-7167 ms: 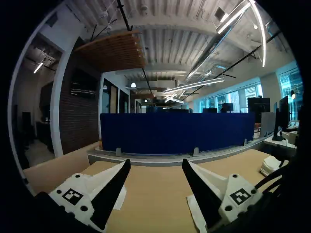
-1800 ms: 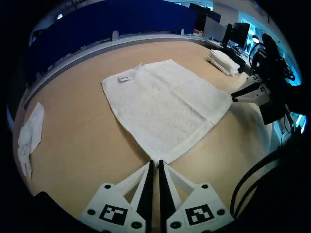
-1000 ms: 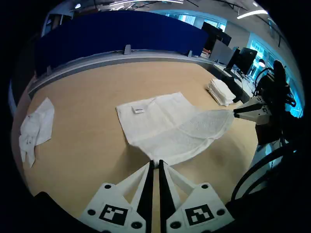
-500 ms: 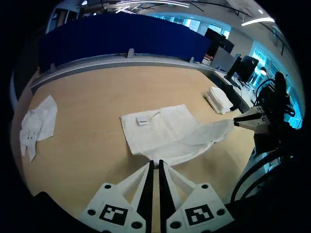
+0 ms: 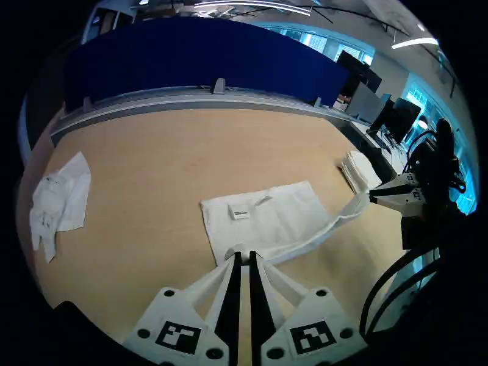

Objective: Fold towel

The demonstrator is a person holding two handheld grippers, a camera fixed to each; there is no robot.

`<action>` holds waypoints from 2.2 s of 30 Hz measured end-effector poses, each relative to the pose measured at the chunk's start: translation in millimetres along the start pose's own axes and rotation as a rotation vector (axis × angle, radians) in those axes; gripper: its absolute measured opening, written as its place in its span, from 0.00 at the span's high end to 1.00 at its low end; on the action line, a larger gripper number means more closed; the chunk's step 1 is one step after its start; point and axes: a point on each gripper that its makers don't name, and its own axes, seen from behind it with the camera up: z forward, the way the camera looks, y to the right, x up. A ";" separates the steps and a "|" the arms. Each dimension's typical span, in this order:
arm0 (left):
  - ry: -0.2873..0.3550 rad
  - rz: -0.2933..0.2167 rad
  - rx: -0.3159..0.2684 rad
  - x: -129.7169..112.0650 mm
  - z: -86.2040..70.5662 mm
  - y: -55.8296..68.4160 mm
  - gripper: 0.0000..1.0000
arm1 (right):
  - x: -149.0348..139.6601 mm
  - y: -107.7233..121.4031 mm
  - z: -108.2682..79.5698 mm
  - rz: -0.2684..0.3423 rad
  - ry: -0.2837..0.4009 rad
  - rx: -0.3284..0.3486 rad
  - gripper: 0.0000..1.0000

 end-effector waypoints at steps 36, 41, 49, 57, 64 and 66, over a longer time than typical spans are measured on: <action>-0.061 0.067 0.074 3.9 105.7 -52.6 0.69 | -13.6 44.8 98.8 0.115 -0.072 -0.063 0.82; -0.055 0.079 0.108 8.5 104.4 -62.5 0.27 | -10.8 52.1 99.9 0.100 -0.062 -0.109 0.53; -0.037 0.088 0.150 10.1 95.8 -73.1 0.09 | -6.7 53.0 94.9 0.108 -0.036 -0.123 0.20; -0.020 0.061 0.154 8.0 78.5 -72.6 0.07 | -8.9 53.4 83.2 0.109 -0.027 -0.134 0.05; -0.002 0.053 0.157 10.3 69.6 -73.2 0.06 | -11.3 53.9 76.1 0.117 -0.025 -0.139 0.05; 0.000 0.054 0.162 10.4 66.9 -73.8 0.06 | -11.7 52.4 74.4 0.117 -0.025 -0.135 0.05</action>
